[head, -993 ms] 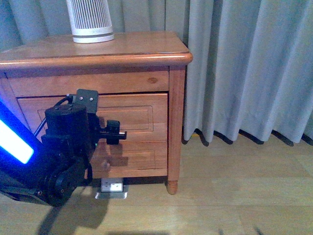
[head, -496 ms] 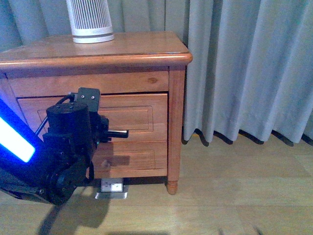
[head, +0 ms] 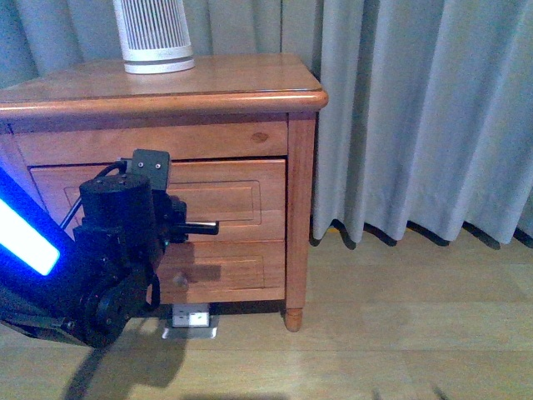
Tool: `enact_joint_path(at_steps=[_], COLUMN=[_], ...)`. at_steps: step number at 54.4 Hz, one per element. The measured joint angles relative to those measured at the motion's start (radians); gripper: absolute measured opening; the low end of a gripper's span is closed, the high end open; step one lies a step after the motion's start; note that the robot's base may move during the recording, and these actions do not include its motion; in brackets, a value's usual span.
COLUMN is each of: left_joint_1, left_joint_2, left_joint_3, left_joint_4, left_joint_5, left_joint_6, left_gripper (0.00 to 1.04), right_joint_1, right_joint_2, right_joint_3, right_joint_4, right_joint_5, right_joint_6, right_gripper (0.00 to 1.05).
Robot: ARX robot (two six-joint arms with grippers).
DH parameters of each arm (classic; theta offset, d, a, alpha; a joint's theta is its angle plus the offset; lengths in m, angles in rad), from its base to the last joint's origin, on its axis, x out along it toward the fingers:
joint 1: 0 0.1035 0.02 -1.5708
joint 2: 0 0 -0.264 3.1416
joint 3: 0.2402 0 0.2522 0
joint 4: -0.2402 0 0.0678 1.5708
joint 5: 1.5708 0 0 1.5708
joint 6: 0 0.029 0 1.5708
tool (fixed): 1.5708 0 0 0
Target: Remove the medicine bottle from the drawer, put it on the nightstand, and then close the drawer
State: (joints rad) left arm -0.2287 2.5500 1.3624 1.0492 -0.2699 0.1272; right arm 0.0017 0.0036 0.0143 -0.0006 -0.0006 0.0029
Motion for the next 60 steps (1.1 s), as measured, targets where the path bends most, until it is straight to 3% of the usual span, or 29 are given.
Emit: enact_joint_path(at_steps=[5, 26, 44, 60], left_joint_1=[0.002, 0.006, 0.009, 0.015], left_joint_2=[0.000, 0.000, 0.000, 0.000], left_joint_3=[-0.003, -0.003, -0.003, -0.001], left_joint_4=[-0.005, -0.011, -0.032, -0.034], left_joint_5=[-0.004, -0.003, -0.001, -0.010], left_joint_6=[0.000, 0.000, -0.014, -0.020], left_gripper=[0.42, 1.00, 0.98, 0.54], right_joint_1=[0.000, 0.000, 0.000, 0.000], right_joint_2=[0.000, 0.000, 0.000, 0.000], right_joint_3=[0.000, 0.000, 0.000, 0.000], right_joint_4=[0.000, 0.000, 0.000, 0.000], right_joint_5=[0.000, 0.000, 0.000, 0.000], right_joint_6=[0.000, 0.000, 0.000, 0.000], right_gripper=[0.98, 0.98, 0.98, 0.98])
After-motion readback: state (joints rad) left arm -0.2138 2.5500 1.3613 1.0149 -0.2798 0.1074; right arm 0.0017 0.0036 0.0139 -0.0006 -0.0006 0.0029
